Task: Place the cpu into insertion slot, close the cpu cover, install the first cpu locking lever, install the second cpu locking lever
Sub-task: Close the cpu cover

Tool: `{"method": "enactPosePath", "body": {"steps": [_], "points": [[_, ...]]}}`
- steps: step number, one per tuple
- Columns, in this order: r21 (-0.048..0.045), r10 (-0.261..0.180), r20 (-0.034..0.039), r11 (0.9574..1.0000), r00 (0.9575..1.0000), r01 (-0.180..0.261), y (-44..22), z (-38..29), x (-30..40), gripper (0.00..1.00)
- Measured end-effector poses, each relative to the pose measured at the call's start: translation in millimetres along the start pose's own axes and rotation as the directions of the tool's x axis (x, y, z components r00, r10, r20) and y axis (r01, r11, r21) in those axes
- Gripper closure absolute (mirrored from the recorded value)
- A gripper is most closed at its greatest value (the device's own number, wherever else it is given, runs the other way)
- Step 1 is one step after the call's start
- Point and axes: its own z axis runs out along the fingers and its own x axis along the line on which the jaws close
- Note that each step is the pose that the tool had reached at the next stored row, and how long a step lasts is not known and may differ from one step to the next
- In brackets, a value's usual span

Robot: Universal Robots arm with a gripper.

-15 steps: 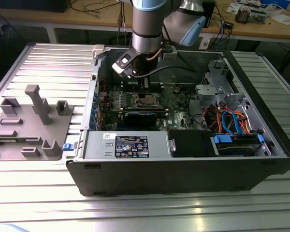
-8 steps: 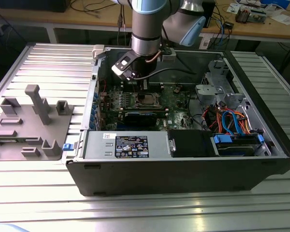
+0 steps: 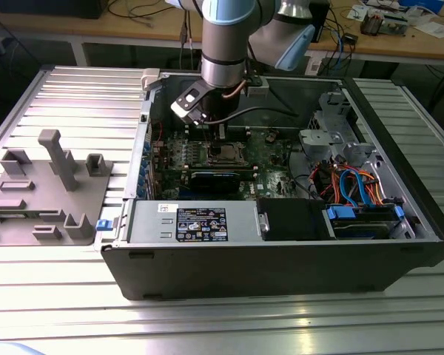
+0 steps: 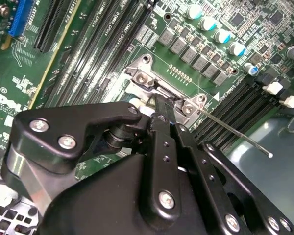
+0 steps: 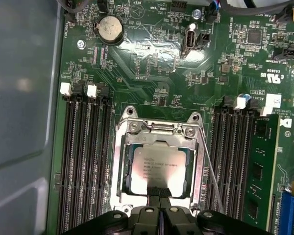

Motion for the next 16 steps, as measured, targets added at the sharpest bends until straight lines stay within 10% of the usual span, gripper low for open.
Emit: {"method": "enactPosePath", "body": {"steps": [16], "points": [[0.0008, 0.000, 0.0067, 1.0000, 1.0000, 0.000, 23.4, -1.8, -1.2, 0.89]]}}
